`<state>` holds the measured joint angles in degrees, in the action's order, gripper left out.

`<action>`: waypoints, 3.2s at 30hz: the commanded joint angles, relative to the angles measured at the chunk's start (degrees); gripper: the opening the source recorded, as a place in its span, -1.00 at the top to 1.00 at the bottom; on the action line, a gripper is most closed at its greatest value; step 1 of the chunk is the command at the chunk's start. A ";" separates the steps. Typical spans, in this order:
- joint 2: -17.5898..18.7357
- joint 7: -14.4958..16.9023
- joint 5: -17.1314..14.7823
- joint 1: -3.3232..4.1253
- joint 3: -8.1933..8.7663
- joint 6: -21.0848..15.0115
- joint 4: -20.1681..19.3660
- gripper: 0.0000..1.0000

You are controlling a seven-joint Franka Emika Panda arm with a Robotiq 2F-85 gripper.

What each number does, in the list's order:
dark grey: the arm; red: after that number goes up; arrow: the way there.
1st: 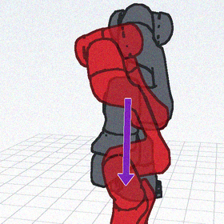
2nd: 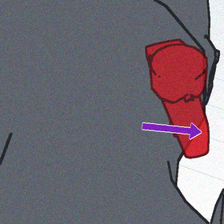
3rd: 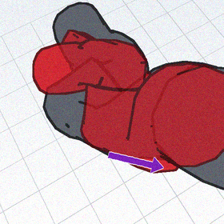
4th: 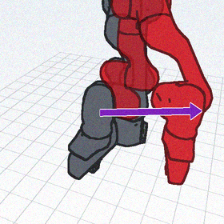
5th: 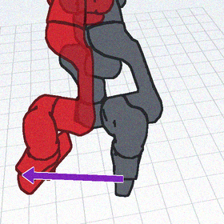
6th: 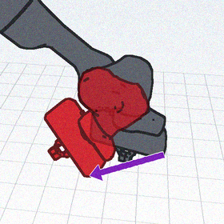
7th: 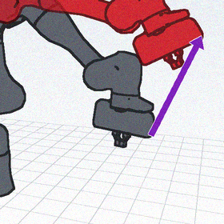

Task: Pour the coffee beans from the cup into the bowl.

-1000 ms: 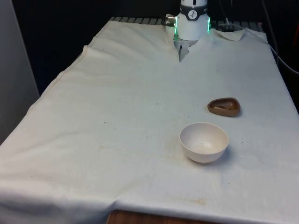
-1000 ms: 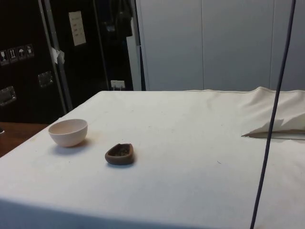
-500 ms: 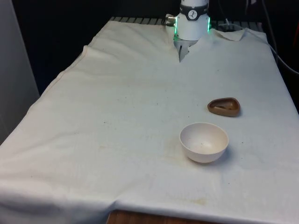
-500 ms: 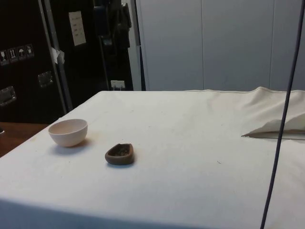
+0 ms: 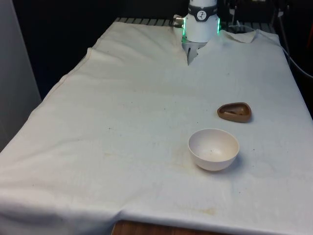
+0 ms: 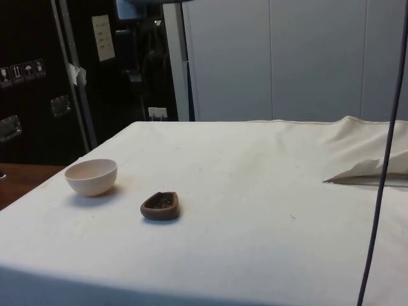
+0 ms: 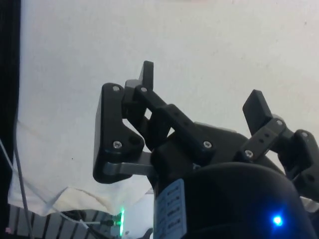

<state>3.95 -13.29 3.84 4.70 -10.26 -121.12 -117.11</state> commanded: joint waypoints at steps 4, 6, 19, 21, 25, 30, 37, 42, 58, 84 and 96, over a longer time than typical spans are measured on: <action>0.63 -0.80 0.34 0.00 -0.74 -0.97 -0.17 -1.00; 1.26 -2.75 1.72 0.23 -1.49 -2.64 -0.46 -1.00; 4.70 -8.42 6.93 0.17 -4.41 -6.13 -0.63 -1.00; 5.56 -9.63 8.19 0.29 -4.81 -6.47 -0.57 -1.00; 6.53 -10.94 9.51 0.34 -5.44 -6.53 -0.34 -1.00; 8.25 -13.41 11.92 0.34 -6.65 -6.59 0.06 -1.00; 11.06 -16.90 15.47 0.34 -8.02 -8.14 0.23 -1.00; 12.55 -18.62 17.19 0.40 -8.54 -9.00 0.23 -1.00; 19.08 -24.35 24.52 0.17 -8.88 -14.04 0.34 -1.00; 25.67 -27.33 28.59 -0.23 -8.25 -17.19 1.83 -1.00; 28.13 -27.16 28.48 -0.52 -7.33 -18.39 3.09 -1.00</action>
<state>31.91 -40.45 32.14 4.35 -17.70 -139.00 -113.96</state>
